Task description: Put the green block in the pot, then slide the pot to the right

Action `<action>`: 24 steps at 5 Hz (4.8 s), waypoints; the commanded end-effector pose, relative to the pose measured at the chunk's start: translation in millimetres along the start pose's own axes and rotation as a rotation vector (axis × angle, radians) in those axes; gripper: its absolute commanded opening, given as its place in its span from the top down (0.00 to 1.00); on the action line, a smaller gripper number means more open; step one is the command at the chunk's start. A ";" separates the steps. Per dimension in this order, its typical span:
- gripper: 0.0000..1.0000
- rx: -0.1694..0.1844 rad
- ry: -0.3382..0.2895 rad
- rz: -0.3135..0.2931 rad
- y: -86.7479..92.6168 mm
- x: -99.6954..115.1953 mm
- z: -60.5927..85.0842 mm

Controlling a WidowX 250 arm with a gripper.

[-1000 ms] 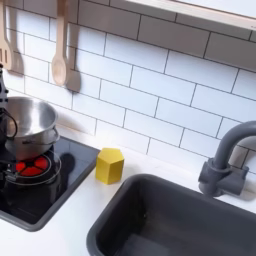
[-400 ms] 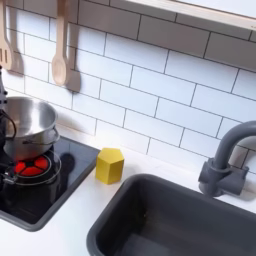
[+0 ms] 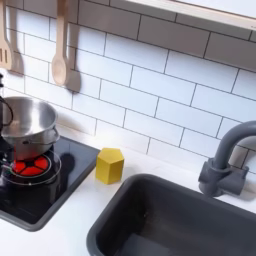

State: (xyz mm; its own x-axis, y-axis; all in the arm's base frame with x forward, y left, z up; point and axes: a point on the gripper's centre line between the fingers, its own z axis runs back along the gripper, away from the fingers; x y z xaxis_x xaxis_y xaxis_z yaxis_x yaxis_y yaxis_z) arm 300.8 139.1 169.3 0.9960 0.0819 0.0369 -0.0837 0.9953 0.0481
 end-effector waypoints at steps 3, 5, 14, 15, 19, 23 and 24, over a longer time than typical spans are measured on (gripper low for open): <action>1.00 -0.006 -0.195 0.059 8.8 36.1 58.8; 1.00 -0.013 -0.222 0.086 8.0 68.2 59.4; 1.00 -0.021 -0.283 0.120 9.6 116.2 35.3; 1.00 -0.021 -0.286 0.110 10.2 116.9 35.3; 0.00 -0.028 -0.241 0.067 5.8 111.6 25.0; 0.00 -0.037 -0.176 0.059 4.9 109.3 4.1; 0.00 -0.051 -0.167 0.052 2.1 105.9 1.4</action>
State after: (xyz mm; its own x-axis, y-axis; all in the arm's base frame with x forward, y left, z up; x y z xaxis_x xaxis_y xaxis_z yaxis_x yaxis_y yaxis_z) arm 405.7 151.7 170.1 0.9732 0.1291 0.1904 -0.1301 0.9915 -0.0070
